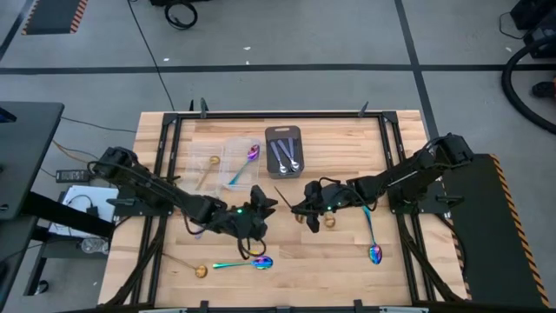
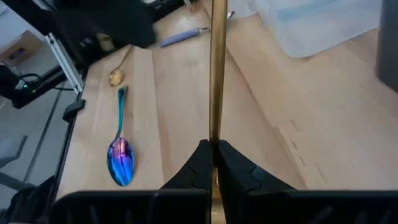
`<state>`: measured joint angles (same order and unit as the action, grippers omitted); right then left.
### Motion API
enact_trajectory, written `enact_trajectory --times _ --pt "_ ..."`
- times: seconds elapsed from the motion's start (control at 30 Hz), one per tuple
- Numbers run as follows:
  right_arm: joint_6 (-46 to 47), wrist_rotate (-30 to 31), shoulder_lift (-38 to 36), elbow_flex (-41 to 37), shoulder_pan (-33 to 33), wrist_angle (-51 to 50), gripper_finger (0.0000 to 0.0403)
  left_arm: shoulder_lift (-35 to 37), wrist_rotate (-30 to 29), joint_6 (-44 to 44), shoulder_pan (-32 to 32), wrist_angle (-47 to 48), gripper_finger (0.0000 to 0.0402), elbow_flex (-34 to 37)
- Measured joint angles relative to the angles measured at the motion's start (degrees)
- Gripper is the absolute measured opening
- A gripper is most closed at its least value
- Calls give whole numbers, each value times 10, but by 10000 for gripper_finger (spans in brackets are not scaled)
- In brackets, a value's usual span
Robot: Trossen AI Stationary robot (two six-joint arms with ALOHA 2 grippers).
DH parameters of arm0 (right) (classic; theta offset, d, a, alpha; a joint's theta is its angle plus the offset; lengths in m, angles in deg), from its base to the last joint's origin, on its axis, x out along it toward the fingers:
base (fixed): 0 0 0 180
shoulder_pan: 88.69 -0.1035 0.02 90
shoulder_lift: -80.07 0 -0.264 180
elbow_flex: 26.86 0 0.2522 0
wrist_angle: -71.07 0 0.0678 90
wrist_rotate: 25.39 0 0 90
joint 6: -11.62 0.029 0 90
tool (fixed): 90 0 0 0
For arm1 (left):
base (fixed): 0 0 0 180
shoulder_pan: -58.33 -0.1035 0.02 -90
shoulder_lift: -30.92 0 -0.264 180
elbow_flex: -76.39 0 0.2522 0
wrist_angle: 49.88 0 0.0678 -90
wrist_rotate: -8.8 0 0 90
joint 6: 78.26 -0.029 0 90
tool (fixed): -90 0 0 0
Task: Sort silverware by color (type)
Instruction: Put the gold spoon into the left transparent bin
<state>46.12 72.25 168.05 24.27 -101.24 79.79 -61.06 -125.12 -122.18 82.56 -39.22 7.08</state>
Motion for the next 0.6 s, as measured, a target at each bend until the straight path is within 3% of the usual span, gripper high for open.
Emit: enact_trajectory --times 0.6 --pt "11 17 0 0 10 -28 16 -104 -32 -197 -24 32 174 -93"
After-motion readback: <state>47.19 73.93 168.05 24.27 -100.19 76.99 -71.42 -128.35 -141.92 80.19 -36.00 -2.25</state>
